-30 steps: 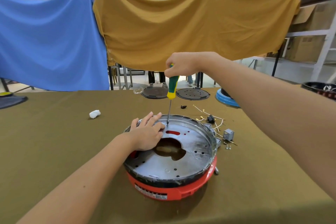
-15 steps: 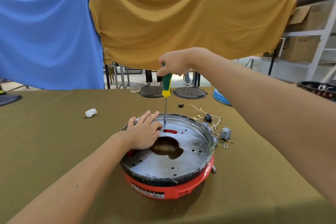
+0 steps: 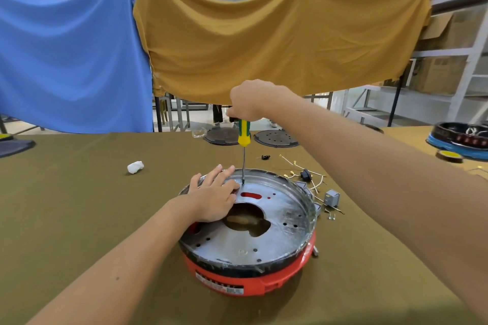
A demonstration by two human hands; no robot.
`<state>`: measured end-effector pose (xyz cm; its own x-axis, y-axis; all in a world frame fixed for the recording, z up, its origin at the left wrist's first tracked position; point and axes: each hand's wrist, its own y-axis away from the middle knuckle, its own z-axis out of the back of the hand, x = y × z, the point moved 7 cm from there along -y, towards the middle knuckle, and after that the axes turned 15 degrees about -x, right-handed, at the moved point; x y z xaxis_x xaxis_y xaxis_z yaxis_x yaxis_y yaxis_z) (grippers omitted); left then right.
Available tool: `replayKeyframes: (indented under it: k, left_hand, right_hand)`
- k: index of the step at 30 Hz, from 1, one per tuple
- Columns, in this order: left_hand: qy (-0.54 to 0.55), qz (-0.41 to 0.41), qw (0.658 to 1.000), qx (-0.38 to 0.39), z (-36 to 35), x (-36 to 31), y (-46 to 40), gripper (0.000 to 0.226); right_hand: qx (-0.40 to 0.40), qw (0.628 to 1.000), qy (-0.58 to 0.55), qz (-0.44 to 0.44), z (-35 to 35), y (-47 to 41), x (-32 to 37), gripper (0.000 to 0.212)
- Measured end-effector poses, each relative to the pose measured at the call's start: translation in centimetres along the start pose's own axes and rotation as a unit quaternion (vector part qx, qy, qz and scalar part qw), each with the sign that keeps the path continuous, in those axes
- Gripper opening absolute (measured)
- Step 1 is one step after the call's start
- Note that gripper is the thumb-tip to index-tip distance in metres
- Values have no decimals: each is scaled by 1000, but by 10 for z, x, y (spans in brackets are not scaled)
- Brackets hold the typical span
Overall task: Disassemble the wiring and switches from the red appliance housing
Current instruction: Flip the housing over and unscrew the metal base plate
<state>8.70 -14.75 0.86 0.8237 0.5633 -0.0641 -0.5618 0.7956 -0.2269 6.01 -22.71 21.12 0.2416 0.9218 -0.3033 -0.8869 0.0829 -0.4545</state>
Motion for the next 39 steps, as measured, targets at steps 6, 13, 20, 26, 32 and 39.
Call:
replayKeyframes:
  k: [6,13,20,26,32,39]
  left_hand:
    - [1,-3,1000,-9,-1,1,0,44]
    - [0,-1,1000,-5,1,-1,1,44]
    - [0,1,1000,-2,3,-2,3,44]
    - [-1,-4,1000,3,4,-3,4,46]
    - [0,-2,1000,2,1,-1,1,44]
    - [0,1,1000,-7,0,0,0,44]
  right_hand:
    - [106,954,-277,40,10,15,-8,10]
    - [92,988,-95,-75,-6,18,-26,48]
    - [105,969,-222,16,4,14,-11,3]
    - [109,964,-242,-1,5,18,-7,16]
    - [13,1000,7,-16,1,10,-17,47]
    - [106,921,-375,-17,4,22,-11,17]
